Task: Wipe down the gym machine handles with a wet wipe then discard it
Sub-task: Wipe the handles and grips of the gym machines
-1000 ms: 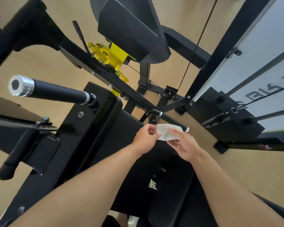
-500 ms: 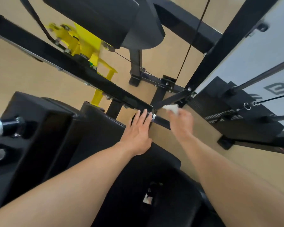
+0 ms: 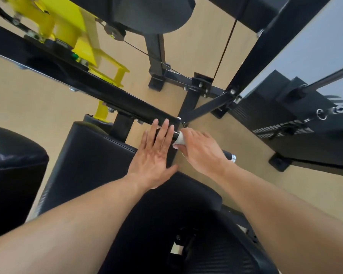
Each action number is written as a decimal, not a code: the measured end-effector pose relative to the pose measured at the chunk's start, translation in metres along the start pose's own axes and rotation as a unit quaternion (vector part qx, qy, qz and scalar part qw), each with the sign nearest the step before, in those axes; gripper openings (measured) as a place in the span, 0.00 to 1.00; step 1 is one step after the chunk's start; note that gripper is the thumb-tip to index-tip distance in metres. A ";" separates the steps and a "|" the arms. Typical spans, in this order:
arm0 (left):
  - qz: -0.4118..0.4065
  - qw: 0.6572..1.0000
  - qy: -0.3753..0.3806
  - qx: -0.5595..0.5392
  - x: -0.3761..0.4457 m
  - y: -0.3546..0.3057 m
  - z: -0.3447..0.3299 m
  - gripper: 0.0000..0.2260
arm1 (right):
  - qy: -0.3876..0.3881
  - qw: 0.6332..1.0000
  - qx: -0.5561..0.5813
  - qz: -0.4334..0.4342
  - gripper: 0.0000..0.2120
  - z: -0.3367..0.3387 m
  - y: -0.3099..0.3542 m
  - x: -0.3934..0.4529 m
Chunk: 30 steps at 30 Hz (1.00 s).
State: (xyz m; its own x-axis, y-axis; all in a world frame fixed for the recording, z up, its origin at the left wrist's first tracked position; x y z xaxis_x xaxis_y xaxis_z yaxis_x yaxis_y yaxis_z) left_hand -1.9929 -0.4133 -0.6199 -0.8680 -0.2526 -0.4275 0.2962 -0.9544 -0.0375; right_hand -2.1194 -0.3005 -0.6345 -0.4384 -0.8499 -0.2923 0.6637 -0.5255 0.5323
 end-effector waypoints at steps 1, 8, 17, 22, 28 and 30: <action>0.007 1.000 -0.007 0.011 0.001 -0.001 -0.003 0.47 | -0.006 1.000 -0.006 0.001 0.16 -0.002 -0.009 -0.007; 0.014 0.997 -0.077 -0.005 0.003 -0.003 -0.015 0.39 | 0.009 0.996 -0.089 0.005 0.17 -0.002 -0.031 -0.013; 0.008 0.995 -0.099 -0.028 0.004 -0.003 -0.017 0.38 | 0.010 0.998 -0.061 0.017 0.15 -0.007 -0.044 -0.017; 0.011 0.994 -0.102 -0.022 0.003 -0.003 -0.019 0.40 | 0.020 0.991 -0.133 -0.007 0.30 -0.003 -0.048 -0.021; 0.015 0.995 -0.098 -0.007 0.004 -0.005 -0.019 0.41 | 0.004 0.997 -0.068 0.018 0.21 0.003 -0.010 0.005; 0.019 0.996 -0.091 -0.003 0.004 -0.005 -0.018 0.42 | 0.002 0.998 -0.056 0.013 0.16 0.000 -0.002 0.010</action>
State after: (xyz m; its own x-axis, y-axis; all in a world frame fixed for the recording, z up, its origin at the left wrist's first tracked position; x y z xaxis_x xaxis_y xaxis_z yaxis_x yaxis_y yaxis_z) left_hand -1.9911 -0.4071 -0.6376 -0.9137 -0.3138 -0.2583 0.3321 -0.9428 -0.0294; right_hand -2.1253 -0.3085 -0.6384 -0.4175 -0.8637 -0.2825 0.7393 -0.5035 0.4470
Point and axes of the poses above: each hand's wrist, its own x-axis towards the middle knuckle, its own z-axis out of the back of the hand, y = z × x, the point moved 2 cm from there along x, towards the middle knuckle
